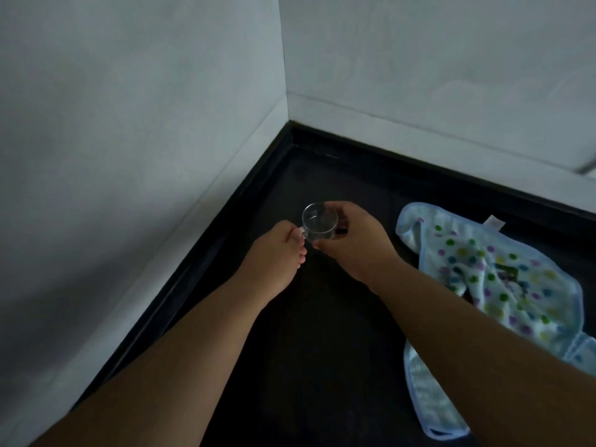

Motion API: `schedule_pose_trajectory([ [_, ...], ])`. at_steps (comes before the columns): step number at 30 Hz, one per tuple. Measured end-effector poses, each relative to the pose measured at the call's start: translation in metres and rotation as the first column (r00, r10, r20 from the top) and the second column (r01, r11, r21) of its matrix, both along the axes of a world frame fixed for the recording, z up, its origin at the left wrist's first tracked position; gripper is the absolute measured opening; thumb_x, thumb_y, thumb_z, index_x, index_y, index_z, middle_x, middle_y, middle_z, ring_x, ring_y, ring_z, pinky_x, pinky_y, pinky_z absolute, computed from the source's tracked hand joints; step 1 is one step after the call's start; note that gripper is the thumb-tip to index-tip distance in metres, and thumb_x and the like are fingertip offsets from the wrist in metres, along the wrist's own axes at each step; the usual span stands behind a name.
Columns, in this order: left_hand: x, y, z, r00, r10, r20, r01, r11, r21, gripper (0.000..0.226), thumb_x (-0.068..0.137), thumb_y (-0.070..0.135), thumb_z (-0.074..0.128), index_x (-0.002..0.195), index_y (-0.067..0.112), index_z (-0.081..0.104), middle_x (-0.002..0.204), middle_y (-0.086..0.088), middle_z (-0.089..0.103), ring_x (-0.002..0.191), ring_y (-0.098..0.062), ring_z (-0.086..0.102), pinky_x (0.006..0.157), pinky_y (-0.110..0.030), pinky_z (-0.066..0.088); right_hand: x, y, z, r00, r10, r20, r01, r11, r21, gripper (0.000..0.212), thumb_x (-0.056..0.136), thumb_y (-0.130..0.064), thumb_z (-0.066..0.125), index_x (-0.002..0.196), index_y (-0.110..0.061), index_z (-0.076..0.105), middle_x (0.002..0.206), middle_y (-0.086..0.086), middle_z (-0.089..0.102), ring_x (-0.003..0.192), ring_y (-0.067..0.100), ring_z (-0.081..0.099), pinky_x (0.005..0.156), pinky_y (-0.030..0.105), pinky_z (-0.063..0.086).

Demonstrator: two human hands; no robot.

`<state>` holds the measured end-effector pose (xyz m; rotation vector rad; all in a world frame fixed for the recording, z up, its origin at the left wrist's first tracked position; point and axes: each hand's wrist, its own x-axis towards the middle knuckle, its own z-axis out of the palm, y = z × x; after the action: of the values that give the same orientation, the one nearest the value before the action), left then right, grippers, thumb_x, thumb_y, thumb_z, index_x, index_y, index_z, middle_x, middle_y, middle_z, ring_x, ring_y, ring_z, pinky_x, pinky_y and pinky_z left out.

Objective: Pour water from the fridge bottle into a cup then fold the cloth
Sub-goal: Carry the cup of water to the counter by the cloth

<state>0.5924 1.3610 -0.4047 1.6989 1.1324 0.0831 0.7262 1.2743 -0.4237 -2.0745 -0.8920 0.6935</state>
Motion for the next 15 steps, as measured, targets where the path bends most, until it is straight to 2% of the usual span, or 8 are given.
schedule_pose_trajectory([
  [3, 0.010, 0.016, -0.010, 0.998, 0.058, 0.016, -0.058, 0.998, -0.001, 0.026, 0.112, 0.027, 0.039, 0.105, 0.017, 0.062, 0.100, -0.005, 0.070, 0.094, -0.018, 0.070, 0.096, -0.041, 0.059, 0.007, 0.019, -0.009, 1.000, -0.026, -0.005, 0.026, 0.999, 0.038, 0.066, 0.079, -0.033, 0.090, 0.133, -0.025, 0.054, 0.124, -0.011, 0.068, 0.110, 0.005, 0.065, 0.095, 0.027, 0.055],
  [6, 0.021, 0.032, -0.015, 0.995, 0.090, 0.043, -0.090, 0.996, 0.007, 0.027, 0.111, 0.027, 0.040, 0.100, 0.019, 0.063, 0.098, -0.007, 0.071, 0.091, -0.018, 0.068, 0.095, -0.043, 0.060, 0.015, 0.038, -0.015, 0.999, -0.044, -0.012, 0.044, 0.997, 0.063, 0.061, 0.079, -0.036, 0.090, 0.128, -0.026, 0.055, 0.119, -0.012, 0.069, 0.108, 0.005, 0.067, 0.096, 0.032, 0.058],
  [10, 0.039, 0.056, -0.017, 0.994, 0.096, 0.053, -0.098, 0.995, 0.028, 0.026, 0.110, 0.027, 0.040, 0.099, 0.018, 0.062, 0.097, -0.008, 0.072, 0.099, -0.028, 0.071, 0.096, -0.050, 0.059, 0.028, 0.061, -0.020, 0.996, -0.061, 0.070, 0.055, 0.995, 0.082, 0.061, 0.079, -0.038, 0.089, 0.129, -0.024, 0.059, 0.124, -0.007, 0.065, 0.108, 0.007, 0.064, 0.096, 0.031, 0.057],
  [15, 0.059, 0.085, -0.026, 0.990, 0.132, 0.054, -0.136, 0.987, 0.089, 0.025, 0.103, 0.032, 0.040, 0.096, 0.021, 0.061, 0.096, -0.007, 0.072, 0.095, -0.028, 0.072, 0.092, -0.056, 0.060, 0.044, 0.092, -0.016, 0.992, -0.044, 0.120, 0.035, 0.996, 0.077, 0.064, 0.081, -0.038, 0.087, 0.135, -0.020, 0.058, 0.130, 0.001, 0.062, 0.114, 0.016, 0.064, 0.099, 0.036, 0.056],
])
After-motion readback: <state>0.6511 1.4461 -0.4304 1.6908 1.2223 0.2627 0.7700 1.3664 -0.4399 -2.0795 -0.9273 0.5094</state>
